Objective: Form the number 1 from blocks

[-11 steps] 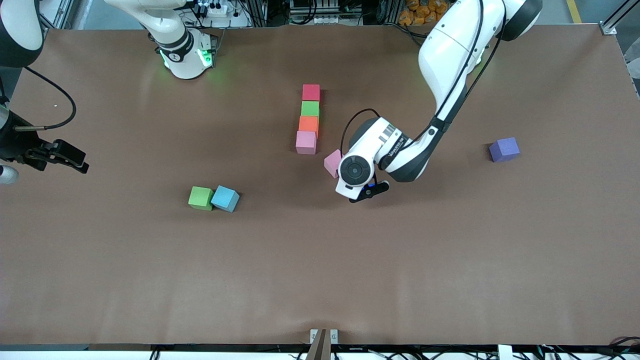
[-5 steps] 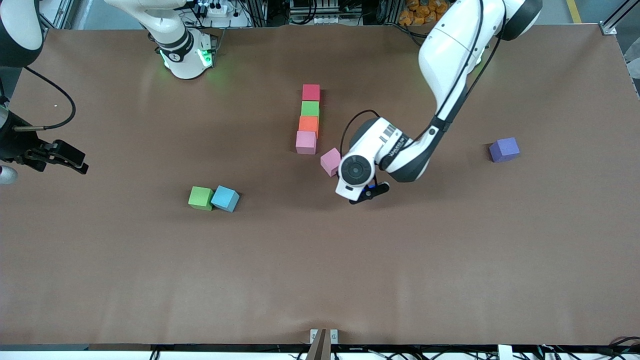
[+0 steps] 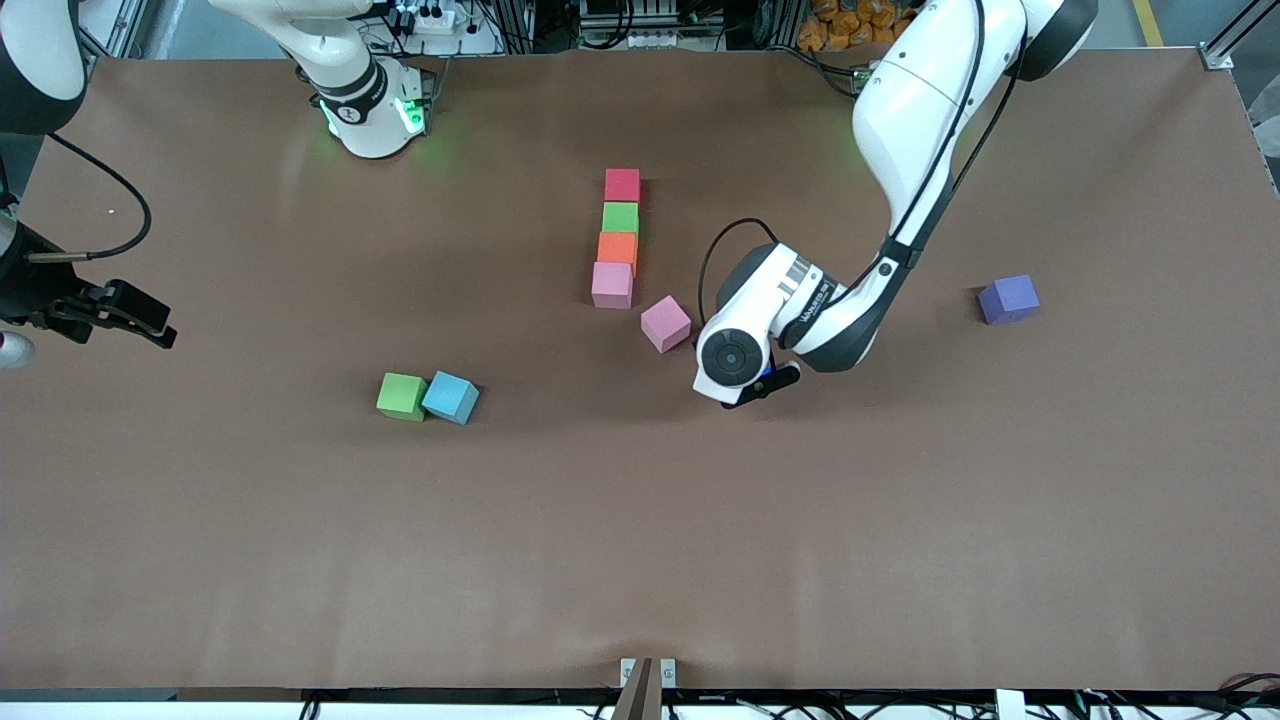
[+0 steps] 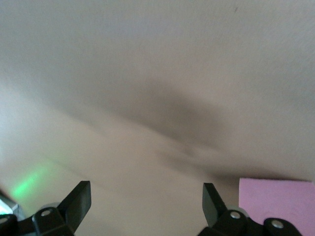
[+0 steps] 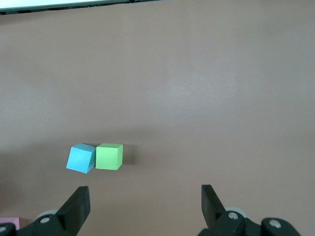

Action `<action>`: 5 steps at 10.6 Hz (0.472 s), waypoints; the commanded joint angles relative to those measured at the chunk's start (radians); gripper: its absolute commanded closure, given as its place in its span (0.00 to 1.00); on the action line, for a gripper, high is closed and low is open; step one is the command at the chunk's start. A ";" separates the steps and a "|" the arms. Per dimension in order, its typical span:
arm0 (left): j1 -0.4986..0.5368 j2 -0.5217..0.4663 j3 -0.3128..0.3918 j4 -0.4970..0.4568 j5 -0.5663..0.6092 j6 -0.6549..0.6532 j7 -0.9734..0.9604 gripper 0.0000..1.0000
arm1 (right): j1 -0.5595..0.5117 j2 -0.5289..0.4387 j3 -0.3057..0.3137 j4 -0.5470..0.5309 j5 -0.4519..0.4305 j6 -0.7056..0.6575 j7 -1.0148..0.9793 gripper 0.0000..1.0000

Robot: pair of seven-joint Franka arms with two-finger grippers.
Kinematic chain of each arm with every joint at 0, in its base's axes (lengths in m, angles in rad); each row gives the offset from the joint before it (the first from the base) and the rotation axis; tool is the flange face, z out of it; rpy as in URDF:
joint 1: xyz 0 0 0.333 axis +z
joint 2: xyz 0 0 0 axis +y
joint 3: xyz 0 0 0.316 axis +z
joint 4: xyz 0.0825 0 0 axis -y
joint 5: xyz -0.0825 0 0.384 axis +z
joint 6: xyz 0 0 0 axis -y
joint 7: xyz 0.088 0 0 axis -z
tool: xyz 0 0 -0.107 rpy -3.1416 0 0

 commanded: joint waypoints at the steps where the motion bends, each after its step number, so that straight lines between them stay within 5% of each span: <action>1: 0.016 -0.007 -0.002 -0.016 -0.059 -0.015 0.005 0.00 | -0.006 0.007 0.000 0.014 0.020 -0.001 -0.012 0.00; 5: 0.013 0.003 -0.002 -0.009 -0.134 -0.002 0.010 0.00 | -0.006 0.007 0.000 0.014 0.020 -0.001 -0.014 0.00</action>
